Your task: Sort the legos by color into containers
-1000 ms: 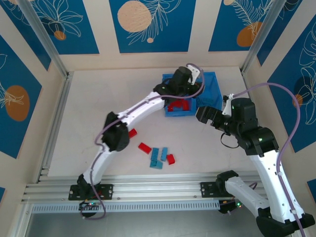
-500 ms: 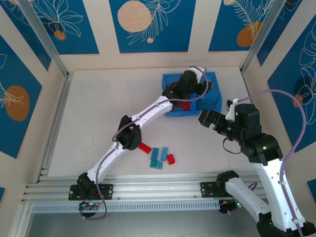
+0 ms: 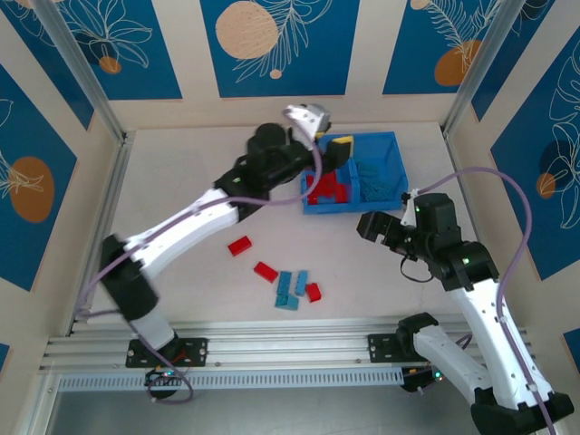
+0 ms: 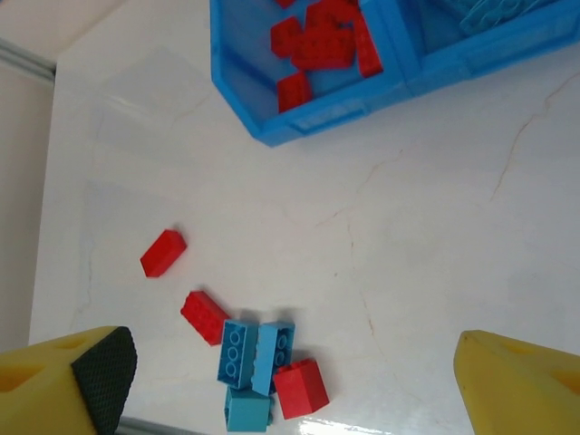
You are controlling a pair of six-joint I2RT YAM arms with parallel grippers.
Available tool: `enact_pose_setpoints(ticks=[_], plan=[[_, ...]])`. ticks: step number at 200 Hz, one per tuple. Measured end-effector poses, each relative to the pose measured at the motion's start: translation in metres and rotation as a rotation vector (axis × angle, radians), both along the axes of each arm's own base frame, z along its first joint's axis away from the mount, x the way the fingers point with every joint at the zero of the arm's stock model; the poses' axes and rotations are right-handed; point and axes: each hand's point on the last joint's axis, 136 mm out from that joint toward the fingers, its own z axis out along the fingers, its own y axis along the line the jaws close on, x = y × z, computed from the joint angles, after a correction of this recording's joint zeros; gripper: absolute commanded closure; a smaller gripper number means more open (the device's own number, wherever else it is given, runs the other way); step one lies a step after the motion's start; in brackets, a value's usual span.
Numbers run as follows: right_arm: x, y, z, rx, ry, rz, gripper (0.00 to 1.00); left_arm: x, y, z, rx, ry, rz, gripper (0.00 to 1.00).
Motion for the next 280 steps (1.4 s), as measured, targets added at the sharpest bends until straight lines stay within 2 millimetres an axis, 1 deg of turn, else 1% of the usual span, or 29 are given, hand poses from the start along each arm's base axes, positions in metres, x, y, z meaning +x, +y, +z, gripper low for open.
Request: enact_pose_setpoints(ticks=[7, 15, 22, 29, 44, 58, 89, 103, 108, 123, 136, 156, 173, 188, 206, 223, 234, 255, 280], plan=[[0.001, 0.005, -0.007, 0.004, 0.02, 0.021, 0.09, -0.015, 0.015, 0.006, 0.009, -0.038, -0.006, 0.3], [0.001, 0.011, -0.017, 0.008, 0.049, 0.049, 0.1, -0.03, 0.031, 0.007, 0.03, -0.075, -0.009, 0.29], [0.001, 0.017, -0.027, 0.011, 0.076, 0.072, 0.11, -0.041, 0.043, 0.004, 0.05, -0.1, -0.01, 0.28], [0.001, 0.022, -0.037, 0.012, 0.105, 0.094, 0.11, -0.052, 0.055, -0.004, 0.082, -0.121, -0.011, 0.27], [-0.005, 0.034, -0.061, 0.01, 0.17, 0.146, 0.12, -0.073, 0.076, -0.03, 0.169, -0.146, -0.024, 0.23], [-0.017, 0.048, -0.084, 0.006, 0.232, 0.203, 0.12, -0.093, 0.092, -0.063, 0.269, -0.152, -0.061, 0.18], [-0.052, 0.081, -0.133, -0.044, 0.364, 0.343, 0.12, -0.131, 0.115, -0.13, 0.488, -0.168, -0.193, 0.06], [-0.063, 0.089, -0.153, -0.106, 0.41, 0.386, 0.12, -0.143, 0.122, -0.156, 0.555, -0.168, -0.245, 0.0], [-0.065, 0.091, -0.159, -0.134, 0.419, 0.396, 0.13, -0.147, 0.124, -0.165, 0.577, -0.165, -0.26, 0.0], [-0.07, 0.096, -0.175, -0.22, 0.427, 0.427, 0.19, -0.155, 0.13, -0.189, 0.631, -0.16, -0.296, 0.0], [-0.074, 0.1, -0.187, -0.29, 0.425, 0.454, 0.24, -0.158, 0.133, -0.204, 0.668, -0.156, -0.313, 0.0], [-0.079, 0.107, -0.204, -0.368, 0.427, 0.5, 0.33, -0.159, 0.134, -0.213, 0.696, -0.164, -0.324, 0.0], [-0.074, 0.128, -0.2, -0.368, 0.383, 0.536, 0.36, -0.157, 0.132, -0.213, 0.696, -0.173, -0.324, 0.0], [-0.075, 0.136, -0.209, -0.396, 0.377, 0.557, 0.4, -0.155, 0.13, -0.213, 0.694, -0.176, -0.323, 0.0], [-0.078, 0.132, -0.224, -0.463, 0.398, 0.553, 0.47, -0.153, 0.128, -0.213, 0.69, -0.18, -0.321, 0.0], [-0.075, 0.131, -0.224, -0.493, 0.4, 0.543, 0.57, -0.152, 0.127, -0.215, 0.688, -0.182, -0.32, 0.0], [-0.075, 0.128, -0.225, -0.521, 0.41, 0.531, 0.61, -0.151, 0.126, -0.215, 0.687, -0.183, -0.319, 0.0], [-0.074, 0.128, -0.224, -0.541, 0.419, 0.526, 0.66, -0.15, 0.125, -0.215, 0.681, -0.189, -0.316, 0.0], [-0.074, 0.127, -0.223, -0.549, 0.411, 0.524, 0.68, -0.15, 0.125, -0.216, 0.677, -0.191, -0.314, 0.0]])
